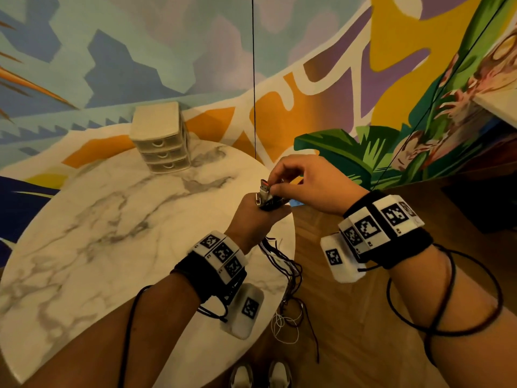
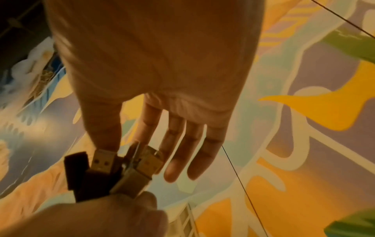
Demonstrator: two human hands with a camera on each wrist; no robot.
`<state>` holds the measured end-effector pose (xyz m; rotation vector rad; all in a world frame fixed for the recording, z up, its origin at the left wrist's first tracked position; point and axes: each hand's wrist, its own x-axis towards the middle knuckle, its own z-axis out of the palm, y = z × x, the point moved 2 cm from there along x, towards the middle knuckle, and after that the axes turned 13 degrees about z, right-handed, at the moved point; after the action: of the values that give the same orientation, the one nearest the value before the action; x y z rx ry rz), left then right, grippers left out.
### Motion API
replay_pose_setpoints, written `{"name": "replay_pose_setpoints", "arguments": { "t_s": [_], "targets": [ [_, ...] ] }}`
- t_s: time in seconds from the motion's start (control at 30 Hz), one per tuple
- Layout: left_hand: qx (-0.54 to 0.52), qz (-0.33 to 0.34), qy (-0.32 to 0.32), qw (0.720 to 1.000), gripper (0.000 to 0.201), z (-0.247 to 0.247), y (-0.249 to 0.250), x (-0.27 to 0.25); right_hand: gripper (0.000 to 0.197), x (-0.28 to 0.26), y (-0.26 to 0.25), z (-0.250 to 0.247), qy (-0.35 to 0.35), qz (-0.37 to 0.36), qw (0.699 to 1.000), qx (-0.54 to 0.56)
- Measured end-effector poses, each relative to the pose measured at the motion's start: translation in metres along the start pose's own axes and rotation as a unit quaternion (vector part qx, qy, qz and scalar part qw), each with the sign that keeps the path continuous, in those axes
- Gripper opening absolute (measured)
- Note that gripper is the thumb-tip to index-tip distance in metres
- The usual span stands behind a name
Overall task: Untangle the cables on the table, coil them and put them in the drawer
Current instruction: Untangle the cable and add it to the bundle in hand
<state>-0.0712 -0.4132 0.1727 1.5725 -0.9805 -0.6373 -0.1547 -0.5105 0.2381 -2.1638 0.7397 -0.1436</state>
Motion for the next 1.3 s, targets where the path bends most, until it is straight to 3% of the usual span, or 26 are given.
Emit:
{"name": "replay_pose_setpoints", "arguments": {
  "t_s": [0.27,0.37,0.43,0.53,0.67,0.73,0.8,0.87,0.93,1.03,1.3],
  "targets": [
    [-0.039,-0.011,-0.003,0.999,0.027,0.0,-0.002,-0.004,0.009,-0.002,-0.009,0.0,0.032,-0.051,0.988,-0.142],
    [-0.063,-0.018,0.007,0.998,0.021,-0.001,0.001,-0.006,0.007,-0.002,-0.007,0.007,0.04,-0.053,0.991,-0.118],
    [-0.072,-0.002,0.006,0.997,0.005,-0.001,0.007,-0.008,0.006,-0.002,-0.005,0.012,0.052,-0.056,0.991,-0.107],
    [-0.076,0.029,0.025,0.996,0.021,-0.003,0.011,-0.008,0.005,-0.005,-0.003,0.016,0.079,-0.061,0.992,-0.076],
    [-0.056,0.014,0.009,0.998,0.006,-0.002,0.009,-0.007,0.002,-0.008,-0.005,0.018,0.099,-0.052,0.992,-0.062],
    [-0.054,0.005,-0.001,0.999,0.029,-0.001,0.006,-0.007,0.003,-0.009,-0.006,0.018,0.096,-0.042,0.993,-0.061],
    [-0.052,-0.004,-0.001,0.999,0.036,0.001,0.005,-0.008,0.006,-0.01,-0.006,0.017,0.097,-0.029,0.994,-0.043],
    [-0.053,-0.007,-0.004,0.999,0.03,0.002,0.004,-0.009,0.007,-0.01,-0.005,0.016,0.094,-0.016,0.995,-0.022],
    [-0.062,-0.003,-0.006,0.998,0.01,0.003,0.005,-0.008,0.007,-0.011,-0.004,0.017,0.091,-0.005,0.996,-0.004],
    [-0.056,0.005,-0.006,0.998,0.022,0.004,0.006,-0.007,0.007,-0.012,-0.003,0.018,0.095,0.007,0.995,0.017],
    [-0.046,0.014,-0.009,0.999,0.022,0.003,0.006,-0.008,0.008,-0.013,-0.001,0.019,0.107,0.012,0.993,0.048]
  ]
}}
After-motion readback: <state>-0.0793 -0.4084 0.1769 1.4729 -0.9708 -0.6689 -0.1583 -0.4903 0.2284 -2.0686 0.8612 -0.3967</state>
